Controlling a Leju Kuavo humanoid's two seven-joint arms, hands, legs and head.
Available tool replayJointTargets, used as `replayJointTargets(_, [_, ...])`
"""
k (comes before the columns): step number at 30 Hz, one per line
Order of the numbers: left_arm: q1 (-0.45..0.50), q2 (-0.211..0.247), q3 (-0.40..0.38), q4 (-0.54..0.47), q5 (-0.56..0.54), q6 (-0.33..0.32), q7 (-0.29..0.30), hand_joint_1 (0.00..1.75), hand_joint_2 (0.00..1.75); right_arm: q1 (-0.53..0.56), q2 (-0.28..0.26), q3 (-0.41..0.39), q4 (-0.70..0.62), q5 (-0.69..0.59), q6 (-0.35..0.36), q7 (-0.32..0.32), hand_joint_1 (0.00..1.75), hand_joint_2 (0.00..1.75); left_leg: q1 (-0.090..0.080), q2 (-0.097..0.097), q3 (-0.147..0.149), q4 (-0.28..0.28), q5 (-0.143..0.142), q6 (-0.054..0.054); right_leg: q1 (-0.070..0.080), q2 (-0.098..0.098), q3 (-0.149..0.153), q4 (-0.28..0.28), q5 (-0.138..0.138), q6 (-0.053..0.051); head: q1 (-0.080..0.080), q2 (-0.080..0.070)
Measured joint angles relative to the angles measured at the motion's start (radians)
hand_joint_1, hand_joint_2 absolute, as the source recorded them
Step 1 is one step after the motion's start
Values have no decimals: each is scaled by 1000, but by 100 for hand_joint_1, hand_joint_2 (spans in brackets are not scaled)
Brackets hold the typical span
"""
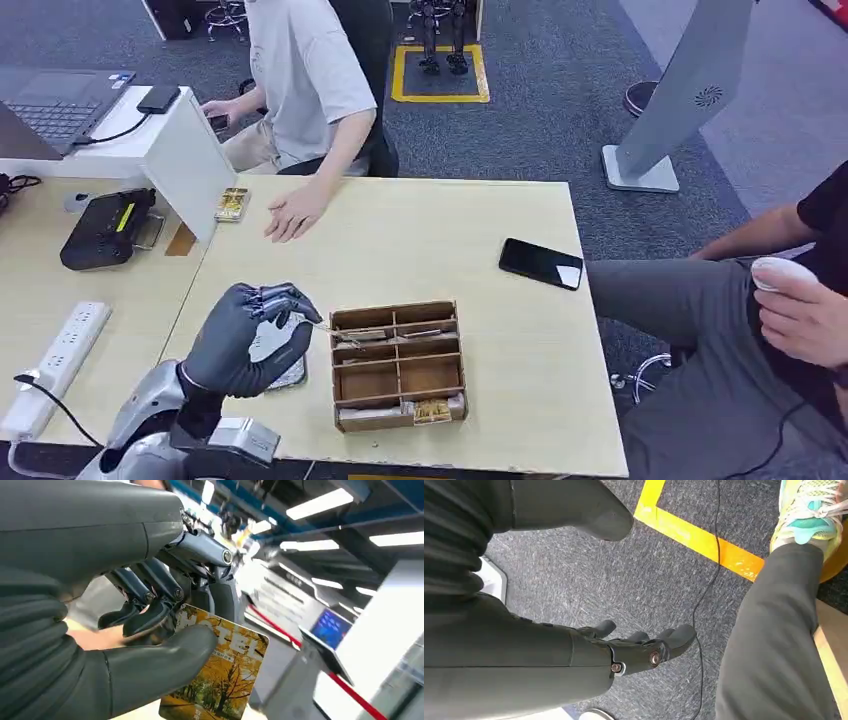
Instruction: Pass the card to the sensor for recognition and then transmit it.
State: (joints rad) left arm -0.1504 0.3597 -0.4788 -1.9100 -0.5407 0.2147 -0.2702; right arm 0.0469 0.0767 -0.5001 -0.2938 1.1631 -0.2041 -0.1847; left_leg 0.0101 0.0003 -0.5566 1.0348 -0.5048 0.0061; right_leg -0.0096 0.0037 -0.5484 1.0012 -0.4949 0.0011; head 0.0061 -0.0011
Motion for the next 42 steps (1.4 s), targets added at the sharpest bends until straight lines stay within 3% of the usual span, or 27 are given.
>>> replayJointTargets(7, [-33,6,58,8,-164,92,120,175,175,-4,0,3,7,1,-10,2,0,175,0,0,0,0,0,0,0,0,0,0,0,0,0,0])
replayJointTargets(14, [-54,-7,122,89,-304,165,234,169,175,-3,0,6,9,6,-9,11,0,175,0,0,0,0,0,0,0,0,0,0,0,0,0,0])
replayJointTargets(17, [-53,-10,145,118,-416,211,270,169,175,-3,0,13,9,11,-7,17,0,175,0,0,0,0,0,0,0,0,0,0,0,0,0,0])
replayJointTargets(20, [-50,-10,162,137,-464,235,280,169,175,-3,0,21,9,13,-7,19,0,175,0,0,0,0,0,0,0,0,0,0,0,0,0,0])
replayJointTargets(25, [-48,-10,173,153,-474,237,282,169,175,-2,0,27,9,13,-7,20,0,175,0,0,0,0,0,0,0,0,0,0,0,0,0,0])
replayJointTargets(26, [-48,-10,177,155,-474,237,283,162,175,-2,0,27,9,13,-7,20,0,175,0,0,0,0,0,0,0,0,0,0,0,0,0,0])
replayJointTargets(27, [-48,-10,178,157,-474,238,283,169,175,-2,0,28,9,13,-7,21,0,175,0,0,0,0,0,0,0,0,0,0,0,0,0,0])
replayJointTargets(42, [-39,-10,185,165,-510,254,301,166,175,2,0,29,9,10,-8,17,0,175,0,0,0,0,0,0,0,0,0,0,0,0,0,0])
